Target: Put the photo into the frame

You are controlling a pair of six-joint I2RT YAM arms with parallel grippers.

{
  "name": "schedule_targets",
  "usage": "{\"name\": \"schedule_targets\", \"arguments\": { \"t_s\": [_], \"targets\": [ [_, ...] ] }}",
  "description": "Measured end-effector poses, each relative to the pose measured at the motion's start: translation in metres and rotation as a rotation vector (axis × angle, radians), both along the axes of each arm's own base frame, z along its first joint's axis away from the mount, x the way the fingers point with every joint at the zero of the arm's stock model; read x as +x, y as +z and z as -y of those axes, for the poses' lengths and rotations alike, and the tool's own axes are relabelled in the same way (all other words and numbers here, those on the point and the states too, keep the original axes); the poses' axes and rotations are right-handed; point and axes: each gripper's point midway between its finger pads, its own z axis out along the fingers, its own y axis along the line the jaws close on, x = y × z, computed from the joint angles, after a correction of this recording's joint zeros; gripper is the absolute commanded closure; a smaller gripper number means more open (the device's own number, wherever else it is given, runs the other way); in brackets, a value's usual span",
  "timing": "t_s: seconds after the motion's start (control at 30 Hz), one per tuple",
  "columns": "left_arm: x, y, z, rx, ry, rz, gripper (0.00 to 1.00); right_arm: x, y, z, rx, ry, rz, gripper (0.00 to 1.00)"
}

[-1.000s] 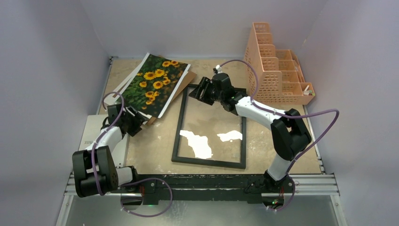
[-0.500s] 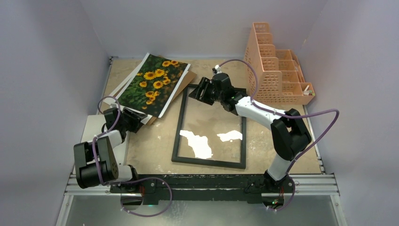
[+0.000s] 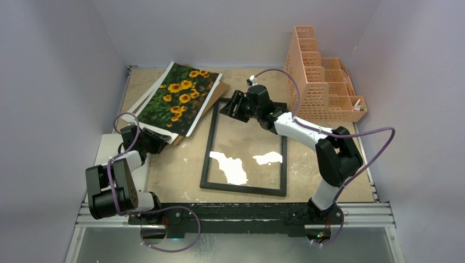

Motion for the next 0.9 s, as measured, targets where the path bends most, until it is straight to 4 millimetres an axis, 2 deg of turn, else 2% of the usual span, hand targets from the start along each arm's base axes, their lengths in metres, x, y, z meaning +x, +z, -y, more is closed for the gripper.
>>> {"name": "schedule_targets", "arguments": {
  "t_s": [0.13, 0.33, 0.7, 0.9],
  "targets": [
    [0.0, 0.0, -0.005, 0.024, 0.004, -0.034, 0.64, 0.0, 0.0, 0.0, 0.0, 0.0, 0.0, 0.41],
    [0.004, 0.002, -0.01, 0.062, -0.006, -0.054, 0.65, 0.0, 0.0, 0.0, 0.0, 0.0, 0.0, 0.4],
    [0.002, -0.002, -0.01, 0.065, -0.017, -0.074, 0.81, 0.0, 0.0, 0.0, -0.002, 0.001, 0.001, 0.41],
    [0.003, 0.002, -0.011, 0.07, -0.023, -0.089, 0.93, 0.0, 0.0, 0.0, -0.003, 0.001, 0.002, 0.41]
  ]
}}
